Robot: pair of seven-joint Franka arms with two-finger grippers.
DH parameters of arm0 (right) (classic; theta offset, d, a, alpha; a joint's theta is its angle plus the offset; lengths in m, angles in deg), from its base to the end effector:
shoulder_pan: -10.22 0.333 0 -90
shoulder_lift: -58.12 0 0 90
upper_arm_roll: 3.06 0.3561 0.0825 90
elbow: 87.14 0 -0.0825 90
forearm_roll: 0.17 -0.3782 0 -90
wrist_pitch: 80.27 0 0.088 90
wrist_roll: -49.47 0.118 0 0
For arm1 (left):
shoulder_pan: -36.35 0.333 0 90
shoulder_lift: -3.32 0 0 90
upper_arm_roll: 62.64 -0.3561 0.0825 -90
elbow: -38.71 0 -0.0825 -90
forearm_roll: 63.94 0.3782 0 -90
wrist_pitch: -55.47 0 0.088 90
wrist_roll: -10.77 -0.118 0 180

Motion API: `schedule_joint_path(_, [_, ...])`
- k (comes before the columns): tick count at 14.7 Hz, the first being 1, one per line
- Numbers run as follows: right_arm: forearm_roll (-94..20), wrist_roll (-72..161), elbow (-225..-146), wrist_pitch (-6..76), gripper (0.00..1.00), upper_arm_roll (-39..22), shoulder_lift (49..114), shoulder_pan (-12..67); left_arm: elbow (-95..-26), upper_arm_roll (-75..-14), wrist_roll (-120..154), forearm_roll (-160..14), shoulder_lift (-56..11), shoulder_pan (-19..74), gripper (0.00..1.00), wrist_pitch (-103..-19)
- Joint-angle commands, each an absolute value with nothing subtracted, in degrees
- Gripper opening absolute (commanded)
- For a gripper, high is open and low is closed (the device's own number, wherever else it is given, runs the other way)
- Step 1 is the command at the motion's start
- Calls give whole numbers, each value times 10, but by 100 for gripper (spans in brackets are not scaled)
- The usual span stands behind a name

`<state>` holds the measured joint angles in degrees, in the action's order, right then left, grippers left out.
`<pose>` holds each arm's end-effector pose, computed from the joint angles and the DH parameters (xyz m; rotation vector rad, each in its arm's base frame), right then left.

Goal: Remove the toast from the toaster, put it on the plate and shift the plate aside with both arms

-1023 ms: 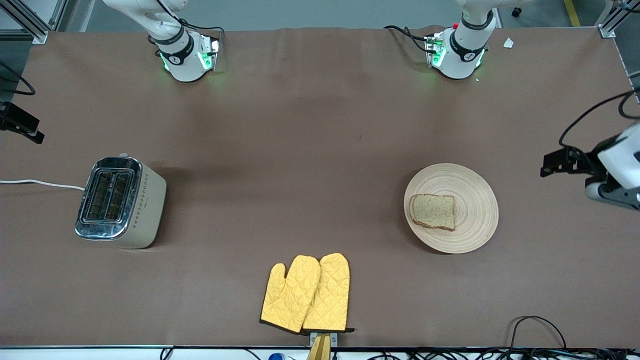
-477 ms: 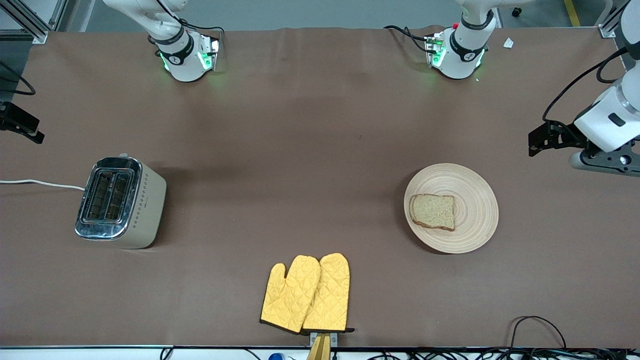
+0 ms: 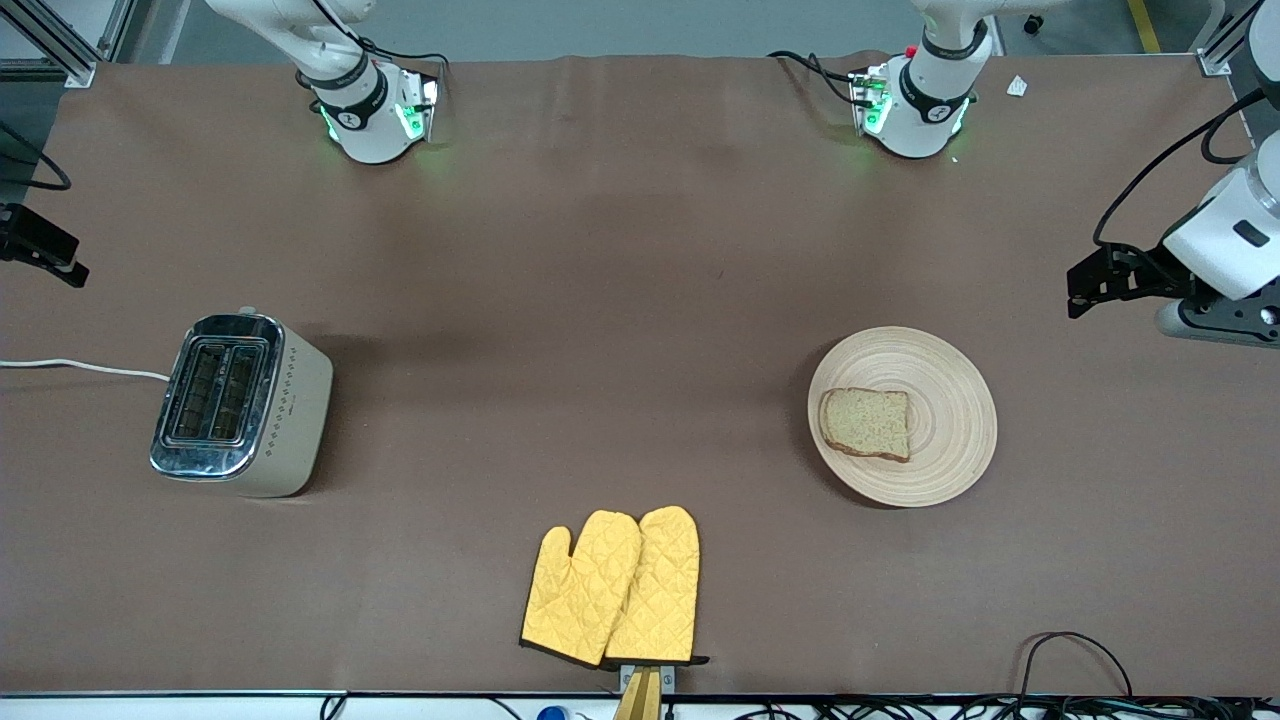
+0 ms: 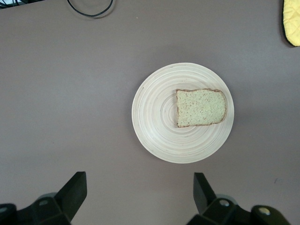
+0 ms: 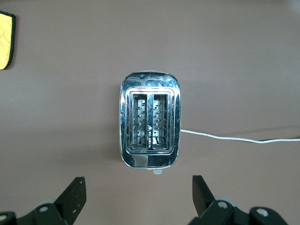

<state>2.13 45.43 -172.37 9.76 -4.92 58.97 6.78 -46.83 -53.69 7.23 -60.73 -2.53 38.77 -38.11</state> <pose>0.5526 -0.0558 0.6844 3.0936 -0.0361 0.1012 0.5880 -0.0556 0.6384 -3.0897 0.2742 -0.0628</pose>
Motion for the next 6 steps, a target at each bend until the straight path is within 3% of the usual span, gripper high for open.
schedule_joint_path(1, [12, 445, -1715, 85, 100, -45, 593, 58, -467, -532, 89, -606, -20, 388, 100, -382])
schedule_joint_path(6, [12, 445, -1715, 84, 100, -45, 593, 58, -462, -531, 116, -606, -19, 387, 100, -381])
